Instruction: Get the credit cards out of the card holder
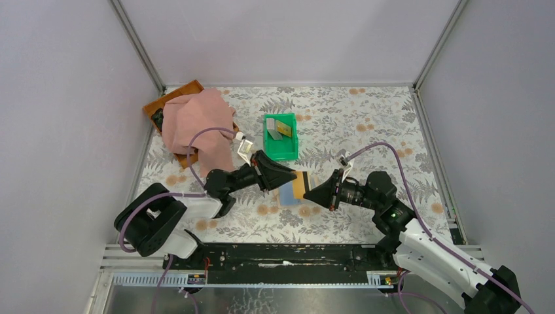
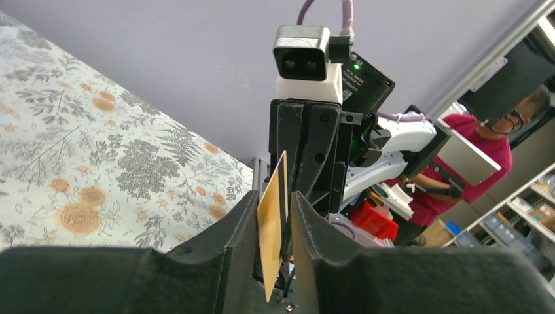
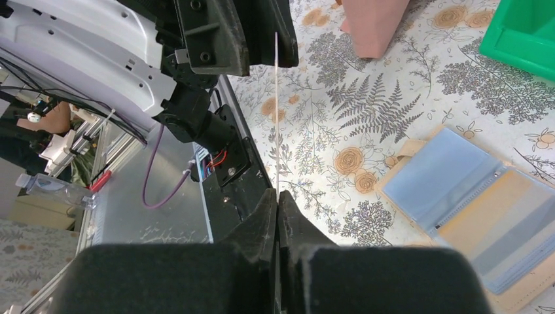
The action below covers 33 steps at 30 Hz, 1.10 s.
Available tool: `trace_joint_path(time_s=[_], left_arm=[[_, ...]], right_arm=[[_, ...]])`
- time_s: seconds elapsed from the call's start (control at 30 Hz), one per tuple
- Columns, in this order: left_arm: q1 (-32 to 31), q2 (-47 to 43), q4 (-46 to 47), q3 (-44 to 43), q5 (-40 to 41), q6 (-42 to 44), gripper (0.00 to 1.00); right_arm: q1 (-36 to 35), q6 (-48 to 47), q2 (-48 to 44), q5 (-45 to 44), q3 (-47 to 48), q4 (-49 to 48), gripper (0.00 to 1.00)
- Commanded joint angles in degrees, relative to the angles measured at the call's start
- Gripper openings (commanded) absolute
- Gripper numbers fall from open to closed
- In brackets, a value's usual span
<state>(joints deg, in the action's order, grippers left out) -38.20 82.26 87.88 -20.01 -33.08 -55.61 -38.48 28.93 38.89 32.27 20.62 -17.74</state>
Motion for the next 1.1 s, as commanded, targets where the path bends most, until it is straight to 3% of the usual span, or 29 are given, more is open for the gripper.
trace_joint_path(time_s=[0.0,0.27,0.57,0.7,0.9,1.07], left_arm=[[0.71,1.13,4.17,-4.05,-8.06,-0.72,0.36],[1.28,3.54,4.14,-7.24,-15.8,-2.31,0.29],[1.31,3.59,4.14,-5.9,-18.52,-2.83,0.26],[1.37,3.6,4.07,-5.22,-19.37,-2.7,0.18],[1.36,3.9,4.06,-4.16,-19.37,-2.64,0.24],[1.38,3.77,4.06,-3.5,-19.18,-2.38,0.2]], right_arm=[[-0.19,-1.56,-0.73,3.65,1.02,-0.33,0.0],[-0.19,-3.0,1.98,7.67,2.62,1.86,0.0],[-0.17,-3.74,1.49,7.22,3.34,2.79,0.0],[-0.19,-4.03,1.89,7.31,3.79,3.36,0.0],[-0.19,-4.48,0.9,6.23,4.15,4.09,0.0],[-0.17,-4.89,1.36,6.38,4.52,4.49,0.0]])
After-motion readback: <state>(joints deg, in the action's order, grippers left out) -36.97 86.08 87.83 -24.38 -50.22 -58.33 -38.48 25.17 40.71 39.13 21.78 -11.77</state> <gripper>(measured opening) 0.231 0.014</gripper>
